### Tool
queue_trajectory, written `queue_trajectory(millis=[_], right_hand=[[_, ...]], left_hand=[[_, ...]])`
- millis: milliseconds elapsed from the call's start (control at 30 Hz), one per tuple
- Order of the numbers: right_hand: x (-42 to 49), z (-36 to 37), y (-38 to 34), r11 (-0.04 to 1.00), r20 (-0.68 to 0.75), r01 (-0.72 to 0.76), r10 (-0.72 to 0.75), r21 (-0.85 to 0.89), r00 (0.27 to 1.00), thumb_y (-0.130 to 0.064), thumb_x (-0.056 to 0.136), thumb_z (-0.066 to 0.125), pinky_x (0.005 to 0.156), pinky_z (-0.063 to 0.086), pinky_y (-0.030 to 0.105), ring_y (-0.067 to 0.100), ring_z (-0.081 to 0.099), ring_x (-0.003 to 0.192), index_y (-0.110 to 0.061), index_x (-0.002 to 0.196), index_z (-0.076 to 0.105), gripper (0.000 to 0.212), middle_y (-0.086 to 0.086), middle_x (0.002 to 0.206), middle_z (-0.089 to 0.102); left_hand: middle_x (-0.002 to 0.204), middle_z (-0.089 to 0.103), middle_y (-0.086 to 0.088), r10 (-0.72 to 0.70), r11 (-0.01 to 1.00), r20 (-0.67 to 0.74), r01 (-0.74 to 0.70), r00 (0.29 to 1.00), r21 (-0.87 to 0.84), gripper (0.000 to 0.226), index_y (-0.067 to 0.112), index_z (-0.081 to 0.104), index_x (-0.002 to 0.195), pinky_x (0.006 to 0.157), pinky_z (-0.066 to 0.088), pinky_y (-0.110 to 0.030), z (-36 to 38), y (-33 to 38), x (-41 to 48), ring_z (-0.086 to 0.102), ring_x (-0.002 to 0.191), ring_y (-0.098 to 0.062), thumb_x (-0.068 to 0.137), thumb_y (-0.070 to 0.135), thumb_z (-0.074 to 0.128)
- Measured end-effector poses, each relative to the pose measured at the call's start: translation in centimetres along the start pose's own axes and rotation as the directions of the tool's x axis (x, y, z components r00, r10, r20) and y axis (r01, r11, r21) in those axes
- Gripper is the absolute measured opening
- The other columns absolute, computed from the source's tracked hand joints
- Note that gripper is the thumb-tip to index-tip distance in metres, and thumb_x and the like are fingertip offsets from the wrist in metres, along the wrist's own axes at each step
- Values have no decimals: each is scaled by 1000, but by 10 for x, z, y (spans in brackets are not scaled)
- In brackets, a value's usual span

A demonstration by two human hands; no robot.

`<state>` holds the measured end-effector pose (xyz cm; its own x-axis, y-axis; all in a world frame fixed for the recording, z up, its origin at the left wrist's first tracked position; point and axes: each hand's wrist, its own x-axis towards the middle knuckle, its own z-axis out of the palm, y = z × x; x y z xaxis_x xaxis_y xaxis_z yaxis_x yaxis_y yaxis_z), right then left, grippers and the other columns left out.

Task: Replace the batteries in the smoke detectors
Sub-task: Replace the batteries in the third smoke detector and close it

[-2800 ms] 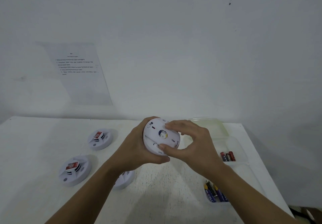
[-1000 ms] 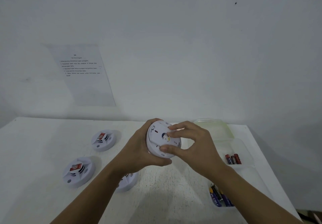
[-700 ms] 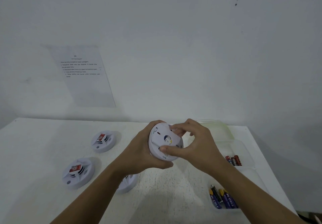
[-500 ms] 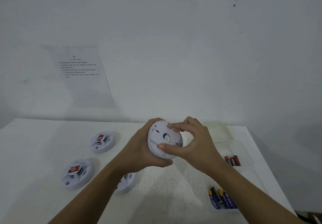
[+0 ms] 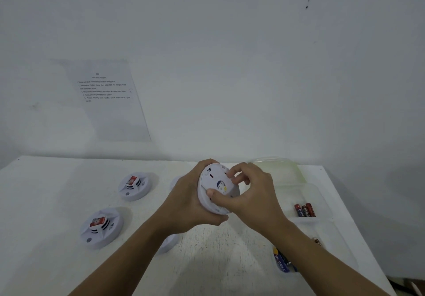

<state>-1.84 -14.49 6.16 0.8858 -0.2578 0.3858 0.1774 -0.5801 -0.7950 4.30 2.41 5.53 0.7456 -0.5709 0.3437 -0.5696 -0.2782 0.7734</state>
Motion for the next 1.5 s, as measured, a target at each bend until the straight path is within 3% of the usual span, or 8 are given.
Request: queue_trajectory(millis=[67,200,533,767,867,1167,1300,1500], right_hand=[[0,-3,-1,1000,19,-18,17,21,1000,-71,54,79,69,51,17,0,60,86,-32,89,62,55,-19,90,65],[1,-10,-3,996,112,-69,63,48,992,-51,62,89,66,45,6,2,59,85,-27,93,65,46,-13,91,66],[-4,-3,-15,949,284,-295,254,108,925,-74,59,66,79,60,23,9,68,94,-29,120,59,76,-11,111,67],[-5,-8,-11,654,448,-564,360,504,818,-32,93,67,89,60,45,25,74,96,-18,117,66,28,4,107,75],[-9,-9,-8,497,453,-555,321,667,831,-21,97,59,95,56,53,31,69,107,-7,120,67,29,13,116,71],[-14,-2,-8,322,396,-460,247,827,884,-7,100,42,96,55,44,30,66,116,-7,122,68,34,15,123,70],[-9,-1,-12,398,392,-456,235,796,889,-14,101,46,90,58,43,32,65,118,-8,130,62,34,15,125,68],[-8,11,-17,580,447,-498,243,644,861,-19,101,51,89,55,46,37,66,111,-9,122,56,24,14,114,71]], left_hand=[[122,65,9,19,1000,15,-19,1000,21,88,23,50,135,90,58,-26,-1,2,1,64,115,-20,61,21,97],[119,63,16,10,997,37,-13,999,72,87,34,49,132,87,57,-20,-1,-3,2,63,114,-15,61,24,97],[110,67,13,-90,982,-27,93,996,166,75,40,48,119,86,58,-20,9,-18,-4,62,103,5,62,33,96],[137,53,24,-72,971,47,59,996,231,93,51,39,133,108,45,-30,-7,-1,-13,51,122,-5,57,53,92],[135,47,32,-86,975,10,82,996,205,93,54,37,130,101,39,-13,-14,2,-15,46,122,2,53,59,88],[126,60,27,-127,992,-139,127,982,-5,90,38,44,135,86,48,-6,-15,16,-28,54,118,4,61,36,95],[123,58,35,-158,987,-159,150,975,-60,84,44,45,133,84,49,-9,-16,18,-38,56,117,2,63,47,91],[131,60,23,-206,978,-31,205,978,-40,92,52,41,136,94,58,-36,-32,14,-53,59,120,-13,61,47,93]])
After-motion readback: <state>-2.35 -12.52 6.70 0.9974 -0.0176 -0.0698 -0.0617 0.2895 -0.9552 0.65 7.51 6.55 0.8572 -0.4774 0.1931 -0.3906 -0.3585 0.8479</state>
